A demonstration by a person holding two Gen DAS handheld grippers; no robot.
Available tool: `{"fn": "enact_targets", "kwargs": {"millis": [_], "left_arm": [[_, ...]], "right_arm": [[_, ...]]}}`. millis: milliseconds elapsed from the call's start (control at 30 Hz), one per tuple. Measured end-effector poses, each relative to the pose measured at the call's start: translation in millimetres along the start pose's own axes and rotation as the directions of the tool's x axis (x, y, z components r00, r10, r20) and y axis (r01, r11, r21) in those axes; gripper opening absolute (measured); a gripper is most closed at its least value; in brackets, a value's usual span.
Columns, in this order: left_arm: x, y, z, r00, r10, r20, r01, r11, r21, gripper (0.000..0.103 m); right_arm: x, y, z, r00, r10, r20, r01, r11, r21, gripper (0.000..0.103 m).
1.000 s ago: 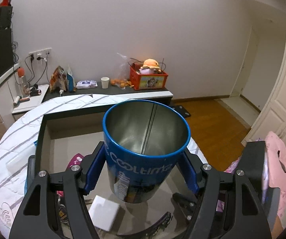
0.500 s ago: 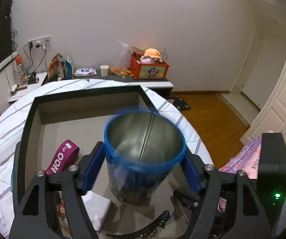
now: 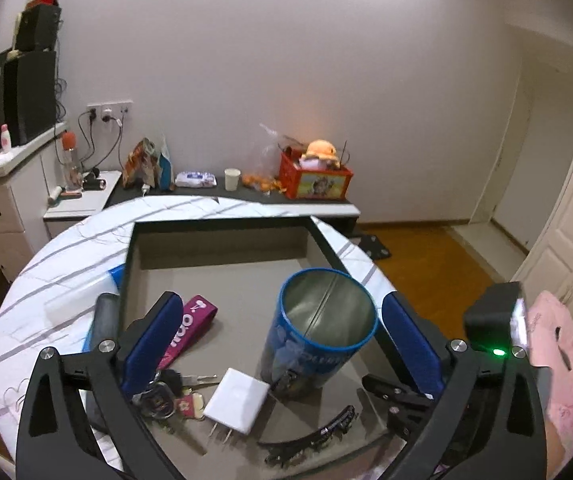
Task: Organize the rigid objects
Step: 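Carry the blue tumbler into the box and open the left tool, then move the left tool back to the black remote on the bed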
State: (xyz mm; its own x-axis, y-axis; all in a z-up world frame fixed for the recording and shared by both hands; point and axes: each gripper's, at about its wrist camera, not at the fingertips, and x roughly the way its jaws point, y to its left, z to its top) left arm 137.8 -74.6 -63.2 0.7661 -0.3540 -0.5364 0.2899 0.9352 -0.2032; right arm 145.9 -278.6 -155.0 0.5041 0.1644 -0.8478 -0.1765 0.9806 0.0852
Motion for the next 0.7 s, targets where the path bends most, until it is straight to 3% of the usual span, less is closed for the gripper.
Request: {"fn": "enact_targets", "kwargs": {"millis": [133,400,700], "left_arm": [[-30.6,11.2,-3.5,0.999,-0.002,0.046,0.002,1.000,-0.012,0.102],[-82.8,53.9,-19.6,0.984,0.144,0.101,-0.144,0.990,-0.013,0.102],[-90.5,125.6,-62.1,0.963,0.270,-0.007,-0.270,0.959,-0.085,0.102]], "right_arm": [[-0.6,1.5,-0.4,1.000,-0.010,-0.002,0.010,1.000,0.000,0.021],[0.8,3.0,1.7,1.000,-0.022,-0.012,0.022,1.000,-0.003,0.021],[1.7,5.9,1.8,0.999,-0.036,-0.015,0.036,0.999,-0.006,0.020]]}}
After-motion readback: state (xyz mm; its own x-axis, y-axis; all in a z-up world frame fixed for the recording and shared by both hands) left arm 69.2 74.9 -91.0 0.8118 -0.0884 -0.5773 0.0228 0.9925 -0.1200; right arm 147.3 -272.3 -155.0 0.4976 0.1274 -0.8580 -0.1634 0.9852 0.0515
